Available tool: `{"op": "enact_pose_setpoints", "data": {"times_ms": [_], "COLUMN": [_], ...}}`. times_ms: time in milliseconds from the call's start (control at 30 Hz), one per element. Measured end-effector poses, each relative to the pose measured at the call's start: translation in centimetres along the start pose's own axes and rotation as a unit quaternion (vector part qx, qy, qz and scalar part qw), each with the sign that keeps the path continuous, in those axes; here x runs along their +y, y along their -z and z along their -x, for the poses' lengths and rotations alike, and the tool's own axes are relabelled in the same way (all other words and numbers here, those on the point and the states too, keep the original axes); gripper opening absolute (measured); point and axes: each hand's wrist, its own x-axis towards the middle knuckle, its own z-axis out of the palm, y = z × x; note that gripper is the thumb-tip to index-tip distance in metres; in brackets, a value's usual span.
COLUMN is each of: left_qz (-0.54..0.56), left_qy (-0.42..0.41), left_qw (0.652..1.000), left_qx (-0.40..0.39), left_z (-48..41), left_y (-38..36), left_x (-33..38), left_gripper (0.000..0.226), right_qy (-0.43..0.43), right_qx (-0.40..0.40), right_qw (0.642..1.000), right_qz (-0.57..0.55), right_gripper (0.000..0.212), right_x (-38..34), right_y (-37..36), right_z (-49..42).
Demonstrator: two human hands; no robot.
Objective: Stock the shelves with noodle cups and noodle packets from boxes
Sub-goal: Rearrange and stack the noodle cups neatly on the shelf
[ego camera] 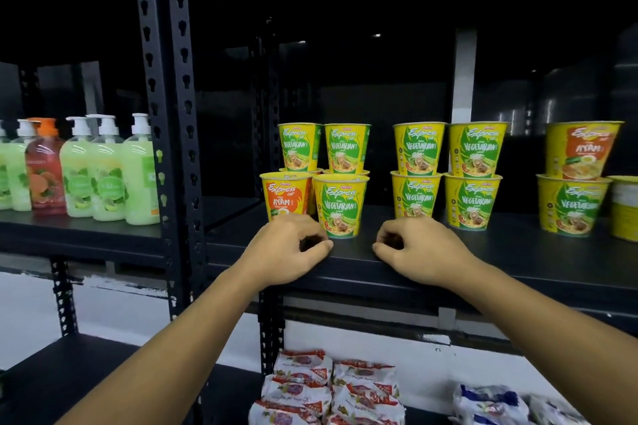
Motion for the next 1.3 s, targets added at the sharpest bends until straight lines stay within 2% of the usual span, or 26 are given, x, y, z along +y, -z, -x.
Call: {"op": "enact_pose_setpoints", "data": {"times_ms": [200,433,667,900,1000,1100,1233,1300], "left_qz": [0.038,0.066,0.085,0.092,0.100,0.107,0.104,0.106], "left_qy": [-0.080,-0.145,-0.192,-0.206,-0.194,-0.187,-0.184,-0.182], "left_qw": [0.993,0.968,0.942,0.922,0.923,0.926,0.926,0.926], "left_qx": [-0.078,-0.193,-0.261,-0.315,-0.317,-0.311,-0.314,-0.313], "left_z": [-3.3,-9.2,-13.7,-16.2,-16.6,-16.6,-16.5,-16.4], "left_y": [-3.0,-8.2,-12.6,-15.4,-16.4,-16.9,-17.0,-17.0], "left_x": [6.5,16.1,26.4,32.2,32.5,32.1,32.1,32.1], "left_gripper": [0.034,0.036,0.044,0.049,0.050,0.050,0.051,0.051], "right_qy": [-0.045,-0.182,-0.274,-0.281,-0.254,-0.260,-0.328,-0.351], "right_qx": [0.000,0.023,0.023,0.057,0.114,0.236,0.430,0.472], "right_qw": [0.998,0.980,0.956,0.952,0.954,0.933,0.840,0.806], "right_qz": [0.032,0.073,0.101,0.102,0.107,0.075,-0.044,-0.072], "right_gripper": [0.028,0.038,0.044,0.044,0.036,0.027,0.026,0.043], "right_x": [4.9,12.6,17.6,20.2,20.6,21.5,22.7,23.3], "right_y": [3.1,6.9,10.2,11.6,11.6,11.7,12.2,12.6], "right_z": [4.7,12.2,17.7,20.6,21.2,21.7,21.9,21.9]}}
